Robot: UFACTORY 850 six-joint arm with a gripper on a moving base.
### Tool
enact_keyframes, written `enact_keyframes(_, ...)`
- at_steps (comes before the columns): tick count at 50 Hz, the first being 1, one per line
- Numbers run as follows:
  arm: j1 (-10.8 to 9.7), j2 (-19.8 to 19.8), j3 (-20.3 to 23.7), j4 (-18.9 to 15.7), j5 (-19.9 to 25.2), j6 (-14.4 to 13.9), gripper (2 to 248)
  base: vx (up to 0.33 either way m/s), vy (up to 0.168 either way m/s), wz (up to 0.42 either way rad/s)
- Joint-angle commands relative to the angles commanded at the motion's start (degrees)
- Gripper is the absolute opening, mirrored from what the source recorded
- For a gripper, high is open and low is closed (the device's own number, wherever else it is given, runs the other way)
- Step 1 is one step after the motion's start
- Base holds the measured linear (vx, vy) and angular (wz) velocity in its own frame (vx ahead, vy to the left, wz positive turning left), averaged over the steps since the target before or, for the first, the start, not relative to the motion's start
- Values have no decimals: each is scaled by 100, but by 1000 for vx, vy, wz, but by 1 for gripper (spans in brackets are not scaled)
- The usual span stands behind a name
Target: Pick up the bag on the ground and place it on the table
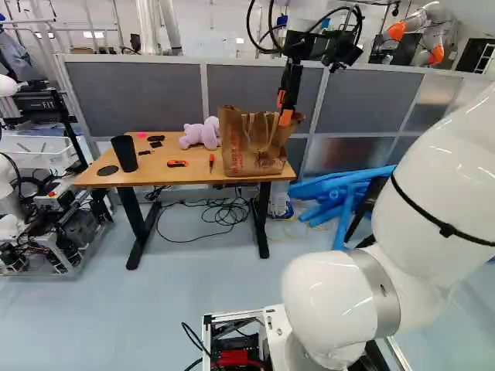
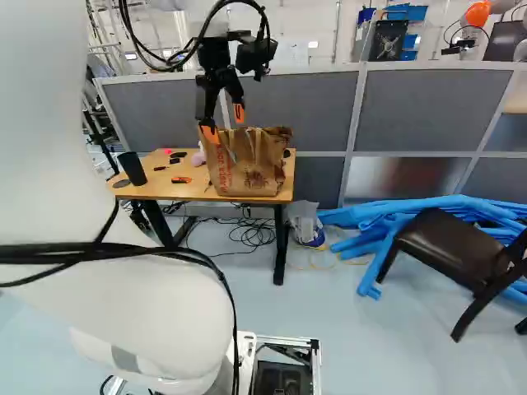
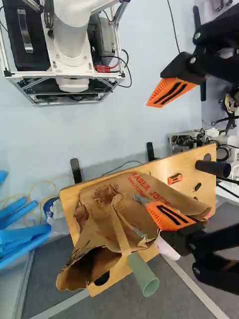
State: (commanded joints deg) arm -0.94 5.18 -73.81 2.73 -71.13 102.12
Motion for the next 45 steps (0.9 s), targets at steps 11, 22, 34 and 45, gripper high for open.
enact_keyframes(11,0,6,36,-1,64,-54,247,0,0,0)
enact_keyframes(22,2,19,119,-5,209,-176,247,0,0,0)
enact_keyframes(34,4,41,257,-10,453,-382,247,0,0,0)
enact_keyframes(45,6,68,431,-17,758,-639,247,0,0,0)
